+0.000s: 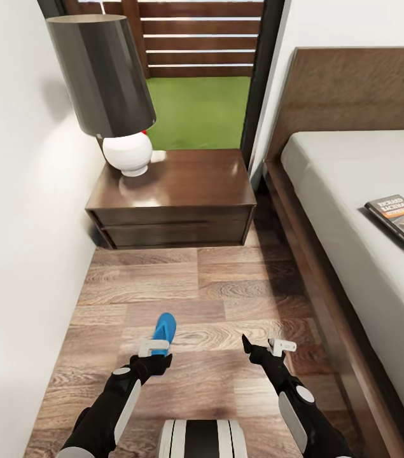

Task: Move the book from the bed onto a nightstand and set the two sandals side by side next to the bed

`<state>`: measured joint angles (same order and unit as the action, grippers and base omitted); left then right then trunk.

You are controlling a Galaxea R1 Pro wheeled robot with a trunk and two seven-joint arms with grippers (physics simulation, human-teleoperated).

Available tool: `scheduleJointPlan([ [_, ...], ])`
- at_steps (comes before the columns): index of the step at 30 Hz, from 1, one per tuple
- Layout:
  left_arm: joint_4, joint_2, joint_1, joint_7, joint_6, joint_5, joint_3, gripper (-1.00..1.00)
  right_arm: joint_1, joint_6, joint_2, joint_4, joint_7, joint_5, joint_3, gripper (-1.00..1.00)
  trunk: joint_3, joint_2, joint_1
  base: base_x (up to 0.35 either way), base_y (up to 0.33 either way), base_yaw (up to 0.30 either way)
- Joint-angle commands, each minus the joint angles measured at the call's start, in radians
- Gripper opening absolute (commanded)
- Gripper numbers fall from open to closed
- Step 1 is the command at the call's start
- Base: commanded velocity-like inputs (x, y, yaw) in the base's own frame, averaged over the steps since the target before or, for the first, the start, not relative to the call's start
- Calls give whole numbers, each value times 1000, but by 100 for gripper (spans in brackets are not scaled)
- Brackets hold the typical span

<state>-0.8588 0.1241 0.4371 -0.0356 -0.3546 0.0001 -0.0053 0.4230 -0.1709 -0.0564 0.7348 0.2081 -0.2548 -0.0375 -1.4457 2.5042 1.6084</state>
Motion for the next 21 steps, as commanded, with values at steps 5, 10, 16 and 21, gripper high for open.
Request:
scheduleJointPlan([
  [5, -2, 0, 0, -3, -5, 0, 1, 100, 0, -1, -1, -1, 9, -11, -4, 100, -1, 0, 0, 204, 0, 0],
  [10, 0, 0, 0, -3, -4, 0, 1, 100, 0, -1, 0, 0, 9, -11, -4, 100, -1, 0, 0, 31, 0, 0],
  [16, 0, 0, 0, -3, -4, -1, -1, 100, 0, -1, -2, -1, 9, -11, -4, 100, -1, 0, 0, 133, -38, 0],
  [21, 0, 0, 0, -3, -4, -2, -2, 100, 0, -1, -2, -1, 9, -10, -4, 100, -1, 0, 0, 173, -84, 0],
])
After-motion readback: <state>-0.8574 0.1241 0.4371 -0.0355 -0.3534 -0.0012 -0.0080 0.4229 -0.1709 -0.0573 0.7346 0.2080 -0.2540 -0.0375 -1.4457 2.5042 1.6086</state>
